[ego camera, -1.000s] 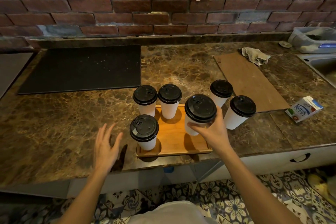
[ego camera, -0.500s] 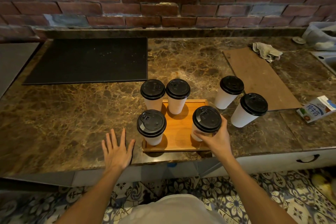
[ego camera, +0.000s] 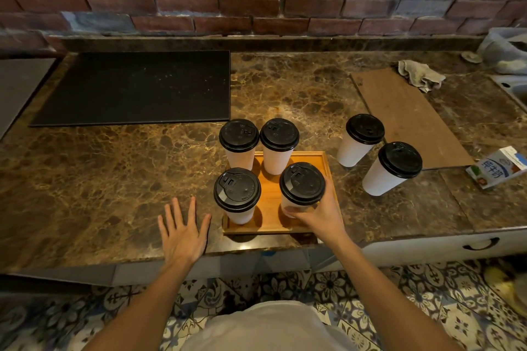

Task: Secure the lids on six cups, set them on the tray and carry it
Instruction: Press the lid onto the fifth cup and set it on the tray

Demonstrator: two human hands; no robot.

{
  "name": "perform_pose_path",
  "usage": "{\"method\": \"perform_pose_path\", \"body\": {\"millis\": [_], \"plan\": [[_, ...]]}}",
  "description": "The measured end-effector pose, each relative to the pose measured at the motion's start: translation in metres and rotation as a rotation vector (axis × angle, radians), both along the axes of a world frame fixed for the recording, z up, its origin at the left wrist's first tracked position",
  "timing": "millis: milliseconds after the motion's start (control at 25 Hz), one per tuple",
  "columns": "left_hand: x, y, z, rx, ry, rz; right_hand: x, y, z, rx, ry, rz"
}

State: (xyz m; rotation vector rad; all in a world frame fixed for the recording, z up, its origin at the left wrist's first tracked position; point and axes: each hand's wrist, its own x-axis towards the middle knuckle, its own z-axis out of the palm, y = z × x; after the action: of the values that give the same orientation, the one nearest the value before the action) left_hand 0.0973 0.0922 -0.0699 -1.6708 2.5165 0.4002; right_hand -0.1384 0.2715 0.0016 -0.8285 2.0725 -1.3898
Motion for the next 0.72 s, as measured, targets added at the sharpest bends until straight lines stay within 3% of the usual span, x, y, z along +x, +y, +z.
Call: {"method": "perform_pose_path", "body": {"millis": [360, 560, 720], "plan": [[0.000, 0.001, 0.002, 0.021, 0.013, 0.009, 0.024, -0.022, -0.005, -0.013, -0.063, 0.041], [-0.003, 0.005, 0.007, -0.018, 0.036, 0.044, 0.002, -0.008, 0.009, 0.068, -0.112, 0.226], [-0.017, 0.004, 0.007, -0.018, 0.052, 0.102, -0.043, -0.001, 0.029, -0.034, -0.141, -0.250]]}}
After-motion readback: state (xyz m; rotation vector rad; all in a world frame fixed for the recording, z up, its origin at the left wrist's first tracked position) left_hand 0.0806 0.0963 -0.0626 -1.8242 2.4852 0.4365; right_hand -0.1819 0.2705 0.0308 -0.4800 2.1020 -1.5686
